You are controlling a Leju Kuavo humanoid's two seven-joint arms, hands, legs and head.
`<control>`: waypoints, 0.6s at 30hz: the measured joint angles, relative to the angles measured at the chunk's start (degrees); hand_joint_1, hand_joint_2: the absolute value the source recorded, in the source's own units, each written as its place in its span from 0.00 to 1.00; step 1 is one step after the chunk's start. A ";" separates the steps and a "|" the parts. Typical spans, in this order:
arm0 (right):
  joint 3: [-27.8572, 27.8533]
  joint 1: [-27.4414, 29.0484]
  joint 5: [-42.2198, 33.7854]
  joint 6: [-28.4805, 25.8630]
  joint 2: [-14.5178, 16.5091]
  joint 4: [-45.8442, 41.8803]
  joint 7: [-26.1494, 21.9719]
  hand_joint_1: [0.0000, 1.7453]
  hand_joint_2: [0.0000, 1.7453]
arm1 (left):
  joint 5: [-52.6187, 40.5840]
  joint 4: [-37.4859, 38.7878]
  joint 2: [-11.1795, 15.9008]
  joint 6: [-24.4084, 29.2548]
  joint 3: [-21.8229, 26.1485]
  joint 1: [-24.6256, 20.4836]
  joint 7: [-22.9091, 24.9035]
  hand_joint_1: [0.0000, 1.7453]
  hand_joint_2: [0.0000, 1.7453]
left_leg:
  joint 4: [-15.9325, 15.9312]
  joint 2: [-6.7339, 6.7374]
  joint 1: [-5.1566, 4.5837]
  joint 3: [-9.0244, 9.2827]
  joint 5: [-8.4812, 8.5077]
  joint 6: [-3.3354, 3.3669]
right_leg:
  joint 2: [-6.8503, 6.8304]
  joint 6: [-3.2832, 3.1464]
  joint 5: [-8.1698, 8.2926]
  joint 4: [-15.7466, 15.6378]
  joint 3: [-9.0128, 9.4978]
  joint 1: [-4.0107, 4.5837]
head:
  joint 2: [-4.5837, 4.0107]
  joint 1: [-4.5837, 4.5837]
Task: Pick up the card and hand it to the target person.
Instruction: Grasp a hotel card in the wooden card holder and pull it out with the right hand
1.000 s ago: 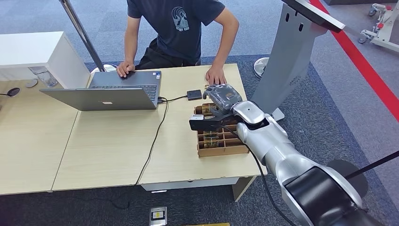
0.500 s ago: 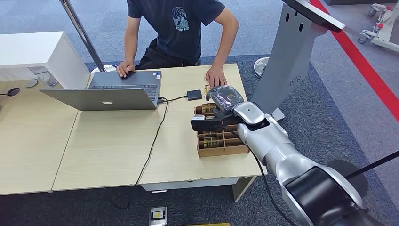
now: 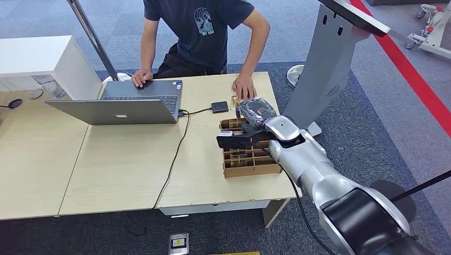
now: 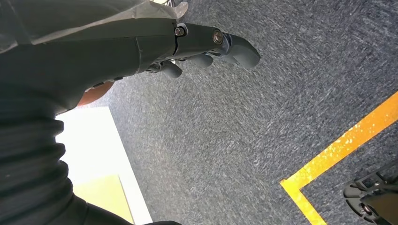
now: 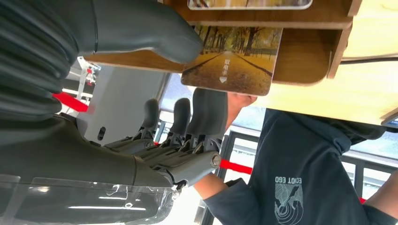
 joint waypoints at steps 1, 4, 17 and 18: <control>0.00 0.03 0.02 0.01 0.00 0.03 -0.03 0.54 1.00 | 0.03 0.00 0.00 0.00 0.00 0.00 0.01 0.00 1.00 | 0.00 0.00 0.00 0.00 0.00 0.00 | 0.00 0.00 0.00 0.00 0.00 0.00 | 0.00 0.00; 0.00 0.08 0.02 0.01 0.00 0.05 -0.07 0.54 1.00 | 0.08 0.00 0.00 0.00 0.00 0.00 0.00 0.00 1.00 | 0.00 0.00 0.00 0.00 0.00 0.00 | 0.00 0.00 0.00 0.00 0.00 0.00 | 0.00 0.01; 0.00 0.39 0.13 0.05 0.04 0.05 -0.06 0.74 1.00 | 0.25 0.00 0.00 0.09 0.00 0.00 0.23 0.00 1.00 | 0.00 0.00 0.00 0.00 0.00 0.00 | 0.00 0.00 0.00 0.00 0.00 0.00 | 0.00 0.01; 0.00 0.39 0.13 0.04 0.04 0.04 -0.06 0.78 1.00 | 0.25 0.00 0.00 0.09 0.00 0.00 0.24 0.00 1.00 | 0.00 0.00 0.00 0.00 0.00 0.00 | 0.00 0.00 0.00 0.00 0.00 0.00 | 0.00 0.01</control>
